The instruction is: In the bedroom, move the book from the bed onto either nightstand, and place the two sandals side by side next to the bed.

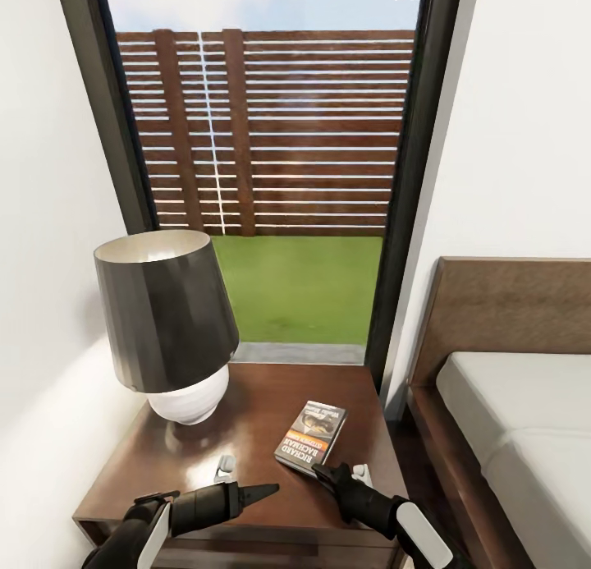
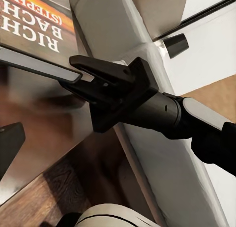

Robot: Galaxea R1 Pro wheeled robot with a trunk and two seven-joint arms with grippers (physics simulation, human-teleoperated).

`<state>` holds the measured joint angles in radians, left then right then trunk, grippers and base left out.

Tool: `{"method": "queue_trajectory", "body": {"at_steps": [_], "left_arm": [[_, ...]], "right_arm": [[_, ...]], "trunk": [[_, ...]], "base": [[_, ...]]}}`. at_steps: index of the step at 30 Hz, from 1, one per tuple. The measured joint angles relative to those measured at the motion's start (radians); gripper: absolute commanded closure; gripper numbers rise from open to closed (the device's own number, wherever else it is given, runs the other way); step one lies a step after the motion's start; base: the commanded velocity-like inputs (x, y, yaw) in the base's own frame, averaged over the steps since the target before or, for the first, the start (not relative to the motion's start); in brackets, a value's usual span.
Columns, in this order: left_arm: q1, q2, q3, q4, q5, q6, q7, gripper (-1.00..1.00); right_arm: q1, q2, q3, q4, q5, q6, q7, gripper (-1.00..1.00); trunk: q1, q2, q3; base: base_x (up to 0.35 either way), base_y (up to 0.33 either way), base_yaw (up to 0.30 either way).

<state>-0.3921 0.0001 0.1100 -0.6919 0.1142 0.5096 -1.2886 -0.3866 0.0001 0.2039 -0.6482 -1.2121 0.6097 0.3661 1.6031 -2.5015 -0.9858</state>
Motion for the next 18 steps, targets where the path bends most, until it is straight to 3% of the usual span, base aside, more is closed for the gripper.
{"method": "queue_trajectory", "body": {"at_steps": [3, 15, 16, 18], "left_arm": [[0.000, -0.001, 0.000, 0.000, 0.000, 0.000, 0.000, -1.00], [0.000, 0.000, 0.000, 0.000, 0.000, 0.001, 0.001, -1.00], [0.000, 0.000, 0.000, 0.000, 0.000, 0.001, 0.001, -1.00], [0.000, -0.001, 0.000, 0.000, 0.000, 0.001, 0.001, -1.00]], "right_arm": [[0.001, 0.000, 0.001, 0.005, 0.008, -0.001, -0.009, 1.00], [0.001, 0.000, 0.001, 0.005, 0.010, -0.002, -0.010, 1.00], [0.001, 0.000, 0.001, 0.005, 0.010, -0.002, -0.010, -1.00], [0.001, 0.000, 0.001, 0.005, 0.010, -0.001, -0.010, -1.00]], "trunk": [[-0.001, 0.001, 0.011], [-0.001, 0.001, 0.011], [-0.001, 0.001, 0.011], [-0.001, 0.001, 0.011]], "base": [[0.000, 0.000, 0.000], [0.000, 0.000, 0.000], [0.000, 0.000, 0.000], [0.000, 0.000, 0.000]]}}
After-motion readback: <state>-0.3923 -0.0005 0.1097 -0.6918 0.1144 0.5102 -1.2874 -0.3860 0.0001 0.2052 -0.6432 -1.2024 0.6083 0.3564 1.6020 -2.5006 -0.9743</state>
